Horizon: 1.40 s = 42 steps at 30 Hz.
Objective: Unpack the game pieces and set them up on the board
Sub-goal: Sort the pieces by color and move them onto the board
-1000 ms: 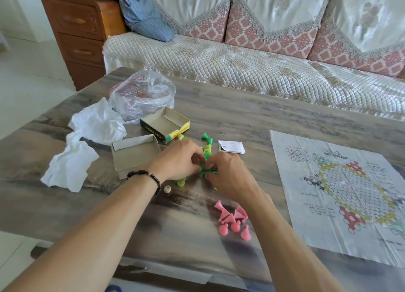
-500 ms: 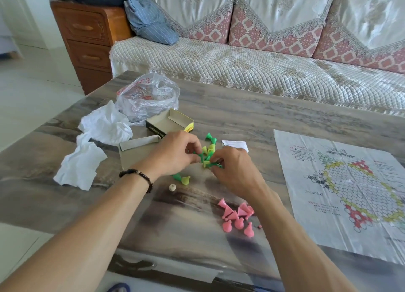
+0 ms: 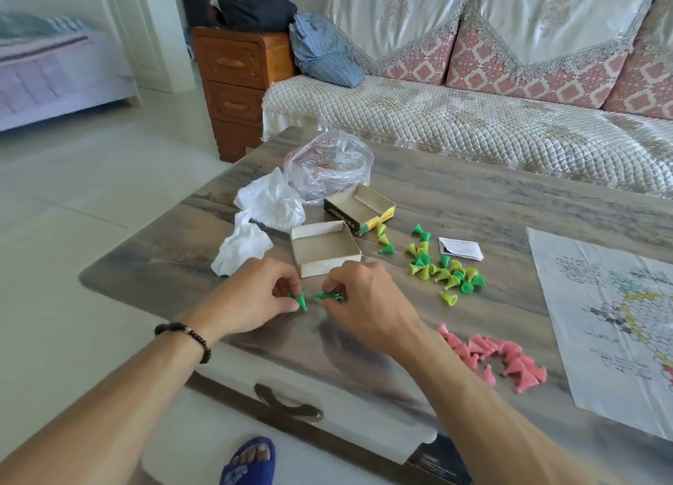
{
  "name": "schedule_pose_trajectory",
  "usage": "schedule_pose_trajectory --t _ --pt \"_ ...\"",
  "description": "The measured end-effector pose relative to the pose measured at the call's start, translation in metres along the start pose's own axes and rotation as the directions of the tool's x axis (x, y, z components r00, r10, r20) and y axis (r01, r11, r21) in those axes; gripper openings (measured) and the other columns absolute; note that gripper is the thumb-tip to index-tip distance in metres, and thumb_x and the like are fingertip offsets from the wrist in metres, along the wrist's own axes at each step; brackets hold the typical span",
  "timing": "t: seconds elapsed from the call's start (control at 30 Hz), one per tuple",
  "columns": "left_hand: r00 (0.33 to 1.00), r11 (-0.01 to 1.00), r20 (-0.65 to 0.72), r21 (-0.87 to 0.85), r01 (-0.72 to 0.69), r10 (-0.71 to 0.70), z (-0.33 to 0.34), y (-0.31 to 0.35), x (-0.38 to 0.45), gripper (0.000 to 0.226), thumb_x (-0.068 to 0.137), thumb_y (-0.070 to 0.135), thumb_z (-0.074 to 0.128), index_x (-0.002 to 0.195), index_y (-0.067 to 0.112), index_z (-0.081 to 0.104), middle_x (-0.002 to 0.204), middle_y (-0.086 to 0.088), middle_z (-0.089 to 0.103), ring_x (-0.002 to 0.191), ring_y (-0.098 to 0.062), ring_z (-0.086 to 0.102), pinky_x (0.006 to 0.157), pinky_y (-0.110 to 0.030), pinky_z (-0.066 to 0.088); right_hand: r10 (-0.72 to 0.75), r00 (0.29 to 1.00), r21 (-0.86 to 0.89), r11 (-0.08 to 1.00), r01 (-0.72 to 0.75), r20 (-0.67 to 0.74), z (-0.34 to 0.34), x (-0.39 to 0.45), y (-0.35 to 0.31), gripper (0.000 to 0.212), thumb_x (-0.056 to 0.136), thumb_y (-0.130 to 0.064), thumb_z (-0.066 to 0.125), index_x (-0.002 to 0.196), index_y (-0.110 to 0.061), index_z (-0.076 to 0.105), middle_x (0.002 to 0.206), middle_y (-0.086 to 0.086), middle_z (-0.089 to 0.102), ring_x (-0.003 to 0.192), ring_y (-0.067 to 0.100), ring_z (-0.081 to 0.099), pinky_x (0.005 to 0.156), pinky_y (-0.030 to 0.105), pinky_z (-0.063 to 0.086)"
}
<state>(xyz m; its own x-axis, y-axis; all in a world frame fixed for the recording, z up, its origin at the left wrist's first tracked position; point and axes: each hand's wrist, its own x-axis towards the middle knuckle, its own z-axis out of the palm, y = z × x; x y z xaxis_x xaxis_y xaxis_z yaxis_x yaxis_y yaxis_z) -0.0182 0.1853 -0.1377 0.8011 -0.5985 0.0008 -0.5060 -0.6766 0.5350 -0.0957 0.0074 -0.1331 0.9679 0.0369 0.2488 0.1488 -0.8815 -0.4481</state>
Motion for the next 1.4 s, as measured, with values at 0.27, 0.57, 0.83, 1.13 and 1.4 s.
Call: schedule_pose_trajectory --t 0.27,0.57,0.83,1.13,1.4 --pt "0.997 0.997 -0.040 0.027 -0.070 0.071 0.003 -0.002 0.000 0.012 0.079 0.018 0.075 0.085 0.027 0.069 0.082 0.012 0.065 0.075 -0.001 0.057 0.059 -0.013 0.041 0.033 0.999 -0.029 0.999 -0.032 0.013 0.025 0.004 -0.008 0.023 0.079 -0.017 0.068 0.102 -0.015 0.071 0.101 0.006 0.069 0.095 0.026 0.061 0.079 0.034 0.049" --pt "0.996 0.994 0.052 0.070 -0.079 0.076 -0.008 -0.005 0.008 0.034 0.079 0.012 0.072 0.104 0.033 0.066 0.099 0.015 0.062 0.082 0.004 0.056 0.064 -0.011 0.040 0.011 0.999 0.046 0.999 -0.008 -0.052 0.015 0.002 0.003 0.034 0.072 -0.027 0.075 0.103 -0.015 0.068 0.096 -0.001 0.068 0.084 0.014 0.061 0.076 0.033 0.052" --pt "0.980 0.983 -0.097 -0.032 -0.178 0.175 -0.001 0.038 0.030 0.019 0.089 0.023 0.064 0.106 0.032 0.068 0.088 0.022 0.060 0.084 0.001 0.060 0.073 -0.024 0.049 0.195 0.958 0.045 0.981 -0.190 -0.211 -0.034 -0.002 0.043 0.018 0.079 -0.014 0.065 0.094 -0.019 0.074 0.079 -0.009 0.069 0.070 0.006 0.061 0.067 0.016 0.046" --pt "0.955 0.939 0.157 0.203 -0.279 0.250 0.039 0.086 0.072 0.049 0.078 0.017 0.064 0.124 0.033 0.060 0.109 0.009 0.057 0.109 -0.015 0.053 0.084 -0.029 0.044 0.569 0.810 0.022 0.820 -0.572 -0.142 -0.092 -0.030 0.122 0.014 0.080 -0.012 0.064 0.085 -0.021 0.074 0.062 -0.012 0.060 0.058 0.001 0.053 0.047 0.013 0.035" --pt "0.954 0.935 0.082 0.189 -0.299 0.288 0.065 0.093 0.095 0.021 0.085 0.026 0.070 0.106 0.022 0.070 0.103 0.002 0.066 0.102 -0.017 0.056 0.078 -0.026 0.041 0.640 0.747 0.003 0.760 -0.650 -0.181 -0.103 -0.043 0.140 0.021 0.078 -0.015 0.068 0.099 -0.018 0.072 0.083 -0.005 0.064 0.083 0.017 0.058 0.070 0.026 0.040"
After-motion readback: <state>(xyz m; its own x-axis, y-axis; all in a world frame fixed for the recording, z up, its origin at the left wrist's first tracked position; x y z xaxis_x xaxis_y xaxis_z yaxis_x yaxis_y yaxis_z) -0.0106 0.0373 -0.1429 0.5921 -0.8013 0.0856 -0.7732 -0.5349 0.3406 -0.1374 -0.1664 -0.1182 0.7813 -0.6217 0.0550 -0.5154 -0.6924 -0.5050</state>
